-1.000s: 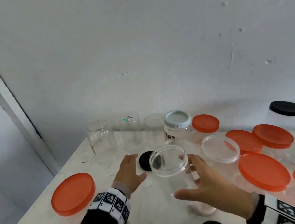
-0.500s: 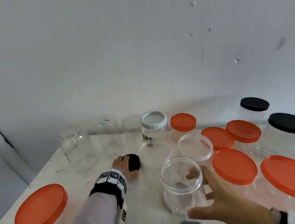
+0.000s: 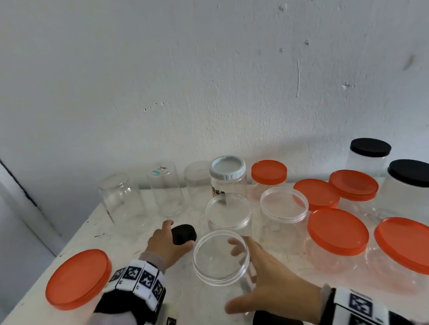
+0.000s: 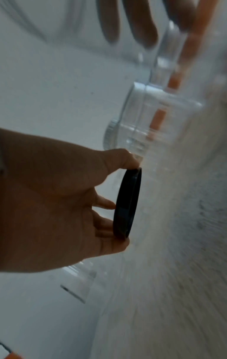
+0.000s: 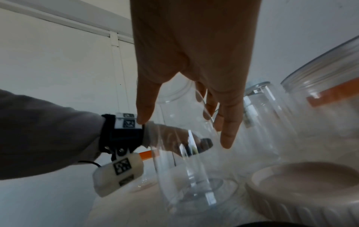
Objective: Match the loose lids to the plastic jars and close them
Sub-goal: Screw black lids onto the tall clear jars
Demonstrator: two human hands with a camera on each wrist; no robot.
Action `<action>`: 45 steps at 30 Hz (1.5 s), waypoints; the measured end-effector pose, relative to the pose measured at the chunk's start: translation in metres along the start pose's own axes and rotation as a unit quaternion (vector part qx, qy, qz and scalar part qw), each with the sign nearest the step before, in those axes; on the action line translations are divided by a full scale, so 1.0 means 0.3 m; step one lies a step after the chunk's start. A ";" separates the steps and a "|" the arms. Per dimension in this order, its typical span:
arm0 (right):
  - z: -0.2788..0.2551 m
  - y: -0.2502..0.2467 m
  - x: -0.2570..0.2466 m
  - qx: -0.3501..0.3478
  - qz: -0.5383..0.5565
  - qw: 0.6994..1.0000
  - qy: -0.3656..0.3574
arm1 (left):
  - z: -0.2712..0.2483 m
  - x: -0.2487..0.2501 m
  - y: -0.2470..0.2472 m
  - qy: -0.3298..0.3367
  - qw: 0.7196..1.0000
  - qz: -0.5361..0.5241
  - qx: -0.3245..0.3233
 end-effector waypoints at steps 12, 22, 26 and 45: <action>0.103 0.070 -0.050 0.005 0.018 1.000 -0.010 | -0.239 0.129 -0.215 0.151 0.969 -0.153 0.123; 0.113 0.061 -0.051 0.008 0.038 0.999 0.002 | -0.316 0.242 -0.147 0.243 0.965 -0.084 0.052; 0.117 0.064 -0.048 -0.001 0.047 0.999 0.006 | -0.304 0.251 -0.133 0.241 0.967 -0.064 0.050; 0.087 -0.108 -0.275 -0.075 -0.194 0.977 -0.052 | -0.322 0.132 0.052 0.192 0.935 -0.296 0.037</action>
Point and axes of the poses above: each hand's wrist, its own z-axis towards the middle knuckle, its own y-axis out of the palm, x = y × z, the point moved 5 cm from there along z, towards the middle knuckle, and after that the axes turned 13 degrees about y, right-handed, at the moved point
